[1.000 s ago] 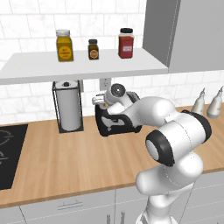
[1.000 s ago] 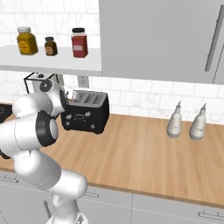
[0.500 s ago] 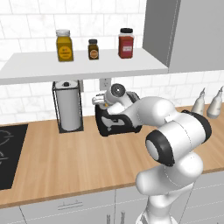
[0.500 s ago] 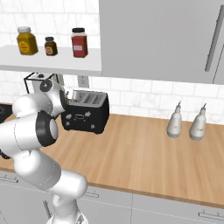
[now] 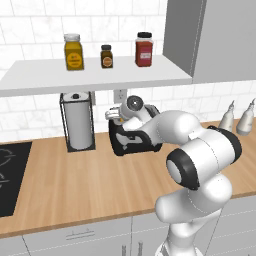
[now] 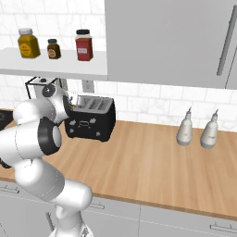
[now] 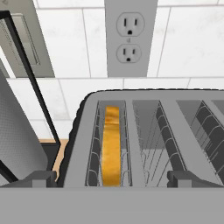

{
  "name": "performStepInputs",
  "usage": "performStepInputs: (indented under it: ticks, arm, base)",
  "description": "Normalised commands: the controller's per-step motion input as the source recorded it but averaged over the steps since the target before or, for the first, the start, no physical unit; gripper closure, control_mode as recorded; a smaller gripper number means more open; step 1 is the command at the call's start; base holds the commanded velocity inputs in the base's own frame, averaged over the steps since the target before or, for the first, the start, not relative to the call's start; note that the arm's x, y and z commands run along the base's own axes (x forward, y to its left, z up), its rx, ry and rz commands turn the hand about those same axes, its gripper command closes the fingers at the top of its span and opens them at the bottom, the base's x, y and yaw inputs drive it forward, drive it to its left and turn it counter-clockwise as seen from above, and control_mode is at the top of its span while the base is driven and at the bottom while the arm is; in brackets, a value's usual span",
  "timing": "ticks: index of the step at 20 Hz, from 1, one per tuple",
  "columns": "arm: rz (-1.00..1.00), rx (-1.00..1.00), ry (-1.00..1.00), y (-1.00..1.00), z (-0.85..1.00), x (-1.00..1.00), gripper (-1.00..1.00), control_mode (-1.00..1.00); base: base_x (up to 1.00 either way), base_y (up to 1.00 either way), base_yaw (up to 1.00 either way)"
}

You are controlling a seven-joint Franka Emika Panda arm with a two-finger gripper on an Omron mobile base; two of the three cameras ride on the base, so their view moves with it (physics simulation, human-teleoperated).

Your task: Start the toaster. Once the lever pops up, take the bread to the plate on the dining counter.

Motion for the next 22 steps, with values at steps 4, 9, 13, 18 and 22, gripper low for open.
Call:
performStepInputs:
  ticks: [4, 9, 13, 18, 22]
  arm:
    - [0.00, 0.00, 0.00, 0.00, 0.00, 0.00, -1.00, -1.00]
    - [0.00, 0.00, 0.00, 0.00, 0.00, 0.00, -1.00, -1.00]
    - [0.00, 0.00, 0.00, 0.00, 0.00, 0.00, -1.00, -1.00]
    - [0.00, 0.00, 0.00, 0.00, 0.00, 0.00, -1.00, -1.00]
    - [0.00, 0.00, 0.00, 0.00, 0.00, 0.00, -1.00, -1.00]
  base:
    - [0.00, 0.00, 0.00]
    - [0.00, 0.00, 0.00]
    - [0.00, 0.00, 0.00]
    - [0.00, 0.00, 0.00]
    - [0.00, 0.00, 0.00]
